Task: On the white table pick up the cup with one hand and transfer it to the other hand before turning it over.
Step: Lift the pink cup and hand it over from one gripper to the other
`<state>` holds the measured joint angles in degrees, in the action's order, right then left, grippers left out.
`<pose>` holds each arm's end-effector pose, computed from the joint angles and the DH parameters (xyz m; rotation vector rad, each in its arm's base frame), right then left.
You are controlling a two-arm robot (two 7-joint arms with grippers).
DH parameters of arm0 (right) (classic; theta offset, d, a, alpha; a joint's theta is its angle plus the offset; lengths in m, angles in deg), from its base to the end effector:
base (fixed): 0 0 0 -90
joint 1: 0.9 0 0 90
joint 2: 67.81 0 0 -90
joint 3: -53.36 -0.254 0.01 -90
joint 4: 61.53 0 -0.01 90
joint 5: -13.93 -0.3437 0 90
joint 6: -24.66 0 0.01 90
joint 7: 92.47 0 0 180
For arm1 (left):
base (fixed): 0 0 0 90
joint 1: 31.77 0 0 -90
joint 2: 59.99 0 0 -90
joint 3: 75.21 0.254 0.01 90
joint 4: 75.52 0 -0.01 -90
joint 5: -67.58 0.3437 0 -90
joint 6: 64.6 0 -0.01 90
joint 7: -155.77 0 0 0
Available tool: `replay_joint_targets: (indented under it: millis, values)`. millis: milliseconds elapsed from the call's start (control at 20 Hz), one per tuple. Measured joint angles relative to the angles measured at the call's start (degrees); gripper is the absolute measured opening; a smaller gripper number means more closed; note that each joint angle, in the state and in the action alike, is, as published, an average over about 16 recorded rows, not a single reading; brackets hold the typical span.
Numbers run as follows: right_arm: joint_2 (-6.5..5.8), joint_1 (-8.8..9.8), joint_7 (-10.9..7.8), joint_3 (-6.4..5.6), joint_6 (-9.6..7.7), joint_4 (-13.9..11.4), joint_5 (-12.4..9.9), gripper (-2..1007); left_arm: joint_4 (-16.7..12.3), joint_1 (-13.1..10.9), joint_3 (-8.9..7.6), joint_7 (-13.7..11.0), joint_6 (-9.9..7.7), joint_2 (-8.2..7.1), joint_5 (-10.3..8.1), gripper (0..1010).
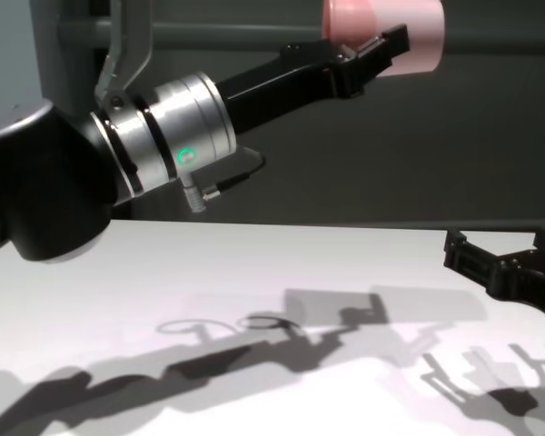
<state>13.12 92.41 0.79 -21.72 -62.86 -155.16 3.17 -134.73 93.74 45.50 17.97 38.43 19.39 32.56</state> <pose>0.3362 0.0543 -0.2728 0.0400 0.0379 -1.3623 0.4862 -0.0728 -0.2222 -0.2401 -0.0681 0.4139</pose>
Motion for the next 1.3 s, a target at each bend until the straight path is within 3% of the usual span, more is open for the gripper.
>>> replay_joint_targets:
  millis: [350,700,950,1300]
  values:
    - [-0.03,-0.93,-2.63,-0.07,0.6,0.7,-0.6,1000,0.0,-0.1,-0.08,0.1,0.05,0.0,0.09,201]
    - [0.63,-2.23,-8.79,-1.32,2.65,1.5,-4.7,1000,-0.1,-0.1,-0.16,0.1,0.14,0.01,0.13,201]
    - [1.78,-2.83,-14.99,-3.43,4.38,1.9,-12.1,1000,-0.1,-0.1,-0.19,0.1,0.18,0.03,0.16,201]
    - [4.14,-3.28,-24.12,-7.4,4.83,2.7,-28.1,1000,-0.1,-0.2,-0.22,0.2,0.22,0.04,0.18,201]
